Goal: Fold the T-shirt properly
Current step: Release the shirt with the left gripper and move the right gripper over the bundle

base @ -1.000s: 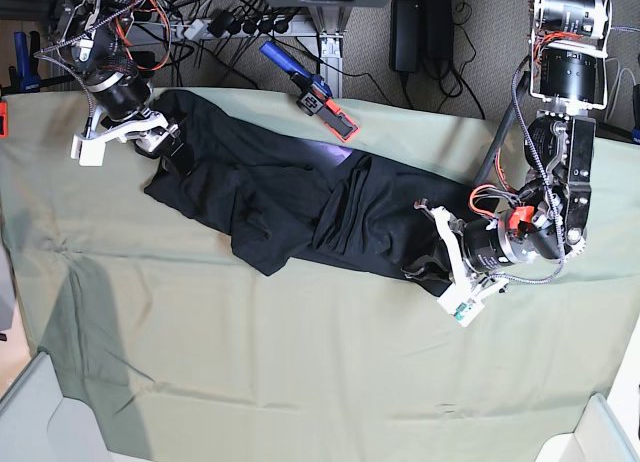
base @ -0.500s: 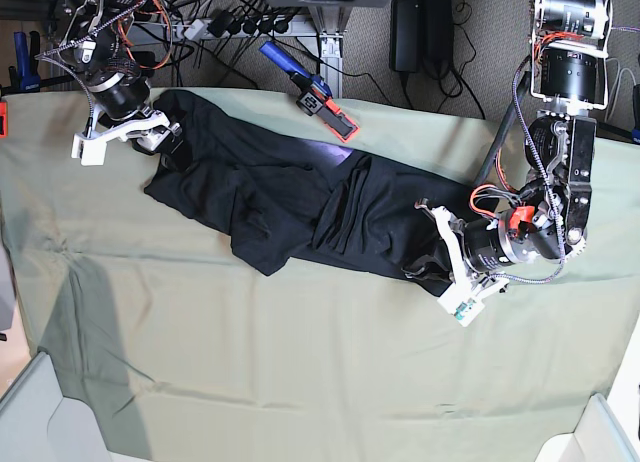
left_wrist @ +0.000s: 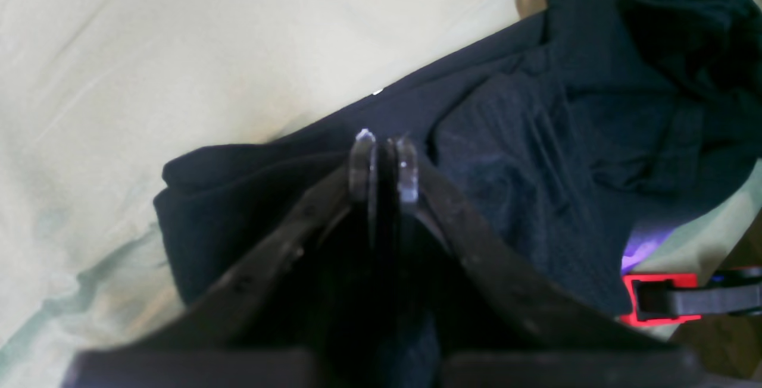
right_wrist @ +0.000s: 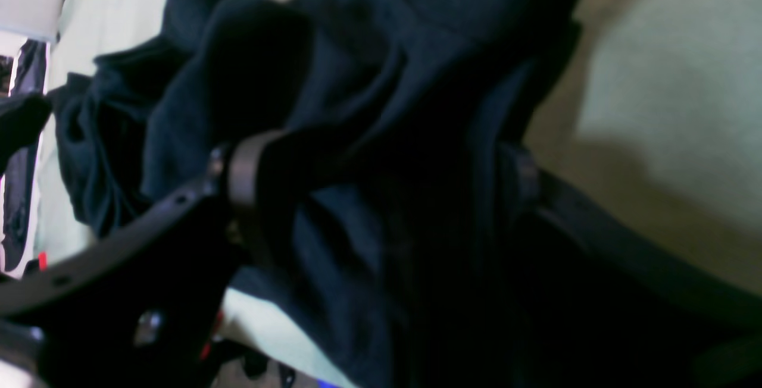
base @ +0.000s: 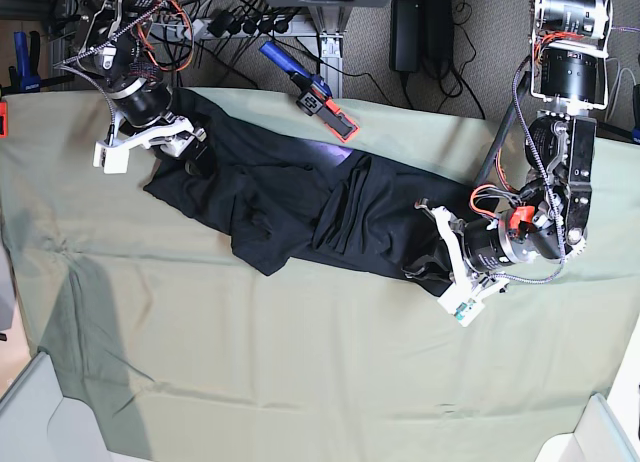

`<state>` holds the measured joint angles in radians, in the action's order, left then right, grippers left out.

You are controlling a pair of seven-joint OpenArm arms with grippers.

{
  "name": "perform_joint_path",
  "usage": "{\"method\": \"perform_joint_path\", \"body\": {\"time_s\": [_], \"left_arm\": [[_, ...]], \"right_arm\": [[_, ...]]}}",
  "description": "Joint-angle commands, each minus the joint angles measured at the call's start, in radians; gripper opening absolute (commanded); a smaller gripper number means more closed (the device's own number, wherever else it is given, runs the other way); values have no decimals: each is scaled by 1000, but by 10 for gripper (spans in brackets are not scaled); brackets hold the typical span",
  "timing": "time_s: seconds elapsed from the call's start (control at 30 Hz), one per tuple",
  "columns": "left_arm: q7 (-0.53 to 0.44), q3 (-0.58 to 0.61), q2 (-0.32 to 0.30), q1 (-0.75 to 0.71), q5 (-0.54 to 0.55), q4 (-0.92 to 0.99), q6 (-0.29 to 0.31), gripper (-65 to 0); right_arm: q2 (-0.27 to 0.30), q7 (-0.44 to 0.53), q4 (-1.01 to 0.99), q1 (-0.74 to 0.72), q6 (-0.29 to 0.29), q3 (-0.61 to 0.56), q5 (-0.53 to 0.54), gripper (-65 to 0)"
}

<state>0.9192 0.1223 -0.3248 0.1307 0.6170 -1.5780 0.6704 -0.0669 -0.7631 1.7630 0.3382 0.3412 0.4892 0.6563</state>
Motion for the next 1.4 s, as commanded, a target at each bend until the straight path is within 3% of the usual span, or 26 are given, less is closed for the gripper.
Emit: {"method": "perform_joint_path", "body": {"time_s": [0.0,0.27,0.3,0.37,0.47,0.53,0.67,1.13,1.27,1.37], "left_arm": [[-22,-5,-8,21,27,-17,-5,-575],[-20,-5,-8,21,38,-17,-5,-575],[-20,-5,-8,21,38,-17,-5,-575],[-17,-5,-8,21,52,-17,-4,-576],[7,-30,-8,21,161,-18,28,-576],[14,-64,-8,22,213,-18,28,-576],[17,-150,-9,22,225,-18,28,-576],[29,-196,-119,-5,240,-18,28,-576],[29,-196,-119,-18,240,-18,28,-576],[29,-196,-120,-20,239,-17,28,-576]], "right_arm": [[-1,-4,13,0,-58,-8,-7,-207],[-2,8,13,-3,-57,-8,-8,-222],[-2,10,13,-5,-57,-8,-8,-269],[-2,10,13,-11,-57,-8,-10,-432],[-2,37,13,-16,-25,-8,-14,-646],[2,62,13,-16,3,-8,-19,-650],[31,80,13,-19,3,3,-51,-650],[287,75,13,-63,3,237,-86,-650],[297,44,16,-64,5,248,13,-650],[252,43,33,-69,37,231,54,-650]]}}
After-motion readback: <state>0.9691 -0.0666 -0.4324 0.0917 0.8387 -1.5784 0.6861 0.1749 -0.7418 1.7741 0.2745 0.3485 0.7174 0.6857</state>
